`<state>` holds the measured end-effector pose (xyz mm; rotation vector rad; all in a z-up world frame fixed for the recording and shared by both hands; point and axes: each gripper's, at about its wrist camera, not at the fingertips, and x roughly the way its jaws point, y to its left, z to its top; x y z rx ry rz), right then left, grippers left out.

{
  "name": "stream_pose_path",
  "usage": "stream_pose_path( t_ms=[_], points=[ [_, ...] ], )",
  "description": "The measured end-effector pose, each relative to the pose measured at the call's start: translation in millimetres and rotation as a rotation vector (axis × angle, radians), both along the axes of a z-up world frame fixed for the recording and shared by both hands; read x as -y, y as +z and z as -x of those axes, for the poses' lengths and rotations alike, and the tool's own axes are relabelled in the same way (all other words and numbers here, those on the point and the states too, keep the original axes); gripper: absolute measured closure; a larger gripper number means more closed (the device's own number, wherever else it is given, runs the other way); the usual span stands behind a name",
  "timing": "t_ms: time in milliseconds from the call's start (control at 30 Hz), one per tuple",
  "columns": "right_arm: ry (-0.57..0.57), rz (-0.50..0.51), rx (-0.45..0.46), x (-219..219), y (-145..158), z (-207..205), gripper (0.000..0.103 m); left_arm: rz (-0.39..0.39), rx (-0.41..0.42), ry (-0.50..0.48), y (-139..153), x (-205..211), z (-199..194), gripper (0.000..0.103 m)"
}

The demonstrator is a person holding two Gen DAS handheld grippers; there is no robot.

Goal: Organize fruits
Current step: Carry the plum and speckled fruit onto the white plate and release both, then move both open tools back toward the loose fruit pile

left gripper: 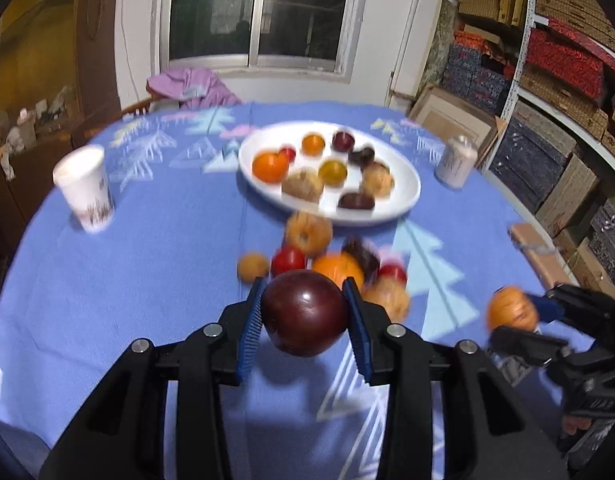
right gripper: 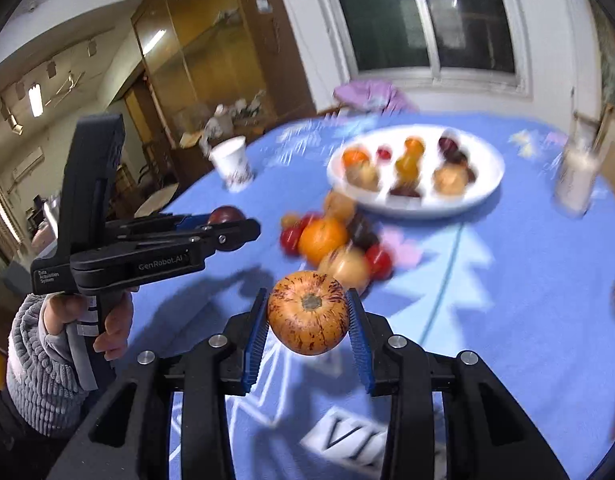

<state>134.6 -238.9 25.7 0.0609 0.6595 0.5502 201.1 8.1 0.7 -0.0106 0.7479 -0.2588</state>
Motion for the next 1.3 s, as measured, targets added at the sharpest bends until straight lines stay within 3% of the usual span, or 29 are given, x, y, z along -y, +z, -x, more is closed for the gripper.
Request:
stream_pose_path(
  t_ms=[133,233,400,633,800,1133,1300],
  points=[
    [-0.092,-0.024,0.101,24.2,55.8,-39.2,0.065,-0.021,0.078,0.0,49.3,21.0,-38.9,0.065],
    [-0.145,-0.047,0.093,32.2,67.2,-84.6,0.065,-0.02,0.081,0.002,65.8,38.3,-77.6,0.064],
    [-0.171,-0.024,-0.012,21.9,29.1,-161.5,0.065,-0.033,0.006,0.023,50.3,59.7,-148.7,0.064],
    [-0.174,0.02,-0.141,4.1,-27.5,-225.4,0.064,-0.012,-0.151,0.051,-13.4,67.9,-225.3,0.064],
    [-0.184,0.028,-0.173,-0.1,-47.0,-248.3,0.064,0.006,-0.203,0.052,-40.8,62.9,-245.1,0.065],
    [-0.201,0.0,-0.225,6.8,-66.8,-265.0,0.064,0.052,-0.177,0.054,-37.0,55.3,-247.3,0.057],
    [-0.218,-0.054,-0.21,17.9,-55.9,-255.6,0.049,0.118,-0.177,0.07,-26.4,46.0,-238.5,0.046]
  ],
)
